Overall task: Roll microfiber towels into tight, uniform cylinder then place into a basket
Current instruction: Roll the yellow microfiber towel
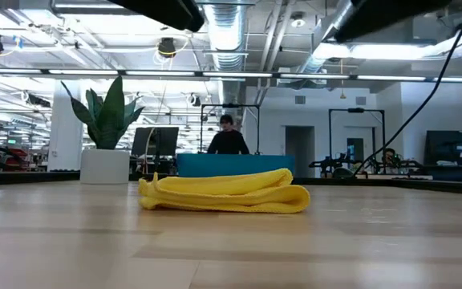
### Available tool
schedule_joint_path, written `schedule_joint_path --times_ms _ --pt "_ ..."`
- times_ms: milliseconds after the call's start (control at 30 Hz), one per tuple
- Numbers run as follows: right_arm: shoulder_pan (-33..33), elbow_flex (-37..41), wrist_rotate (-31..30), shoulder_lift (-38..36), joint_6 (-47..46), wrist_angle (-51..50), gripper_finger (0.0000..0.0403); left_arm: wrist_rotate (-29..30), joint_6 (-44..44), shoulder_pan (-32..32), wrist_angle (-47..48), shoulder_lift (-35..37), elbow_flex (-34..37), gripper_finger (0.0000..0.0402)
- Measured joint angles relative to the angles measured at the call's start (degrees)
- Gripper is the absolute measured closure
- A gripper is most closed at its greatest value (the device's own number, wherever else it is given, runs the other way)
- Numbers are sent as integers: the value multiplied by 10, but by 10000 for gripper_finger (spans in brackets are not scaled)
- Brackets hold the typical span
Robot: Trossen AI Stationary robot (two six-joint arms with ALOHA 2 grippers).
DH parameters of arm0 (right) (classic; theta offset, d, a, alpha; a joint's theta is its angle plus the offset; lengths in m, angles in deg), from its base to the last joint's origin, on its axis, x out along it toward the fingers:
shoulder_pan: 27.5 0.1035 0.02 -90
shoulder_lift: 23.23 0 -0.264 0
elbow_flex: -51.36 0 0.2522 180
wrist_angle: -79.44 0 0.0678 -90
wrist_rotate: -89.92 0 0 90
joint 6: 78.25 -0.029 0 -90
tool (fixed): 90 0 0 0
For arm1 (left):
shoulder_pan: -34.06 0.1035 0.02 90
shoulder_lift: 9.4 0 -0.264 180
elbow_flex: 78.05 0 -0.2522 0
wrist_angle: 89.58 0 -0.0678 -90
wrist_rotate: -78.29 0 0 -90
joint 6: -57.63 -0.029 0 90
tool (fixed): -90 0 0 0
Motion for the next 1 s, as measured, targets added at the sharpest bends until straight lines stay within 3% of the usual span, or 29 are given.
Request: schedule_joint_path --times_ms 133,300,467,567,1000 --pt "14 0 0 0 46 33 376 5 9 5 3 0 -1 289" --pt "24 0 9 0 55 60 376 5 33 14 7 0 -1 234" --pt "15 3 80 0 42 65 373 -48 111 22 11 -1 9 189" --pt "9 6 114 14 43 64 361 -50 135 21 10 -2 31 183" --pt "3 6 112 132 117 167 268 -33 176 11 -106 -2 140 182"
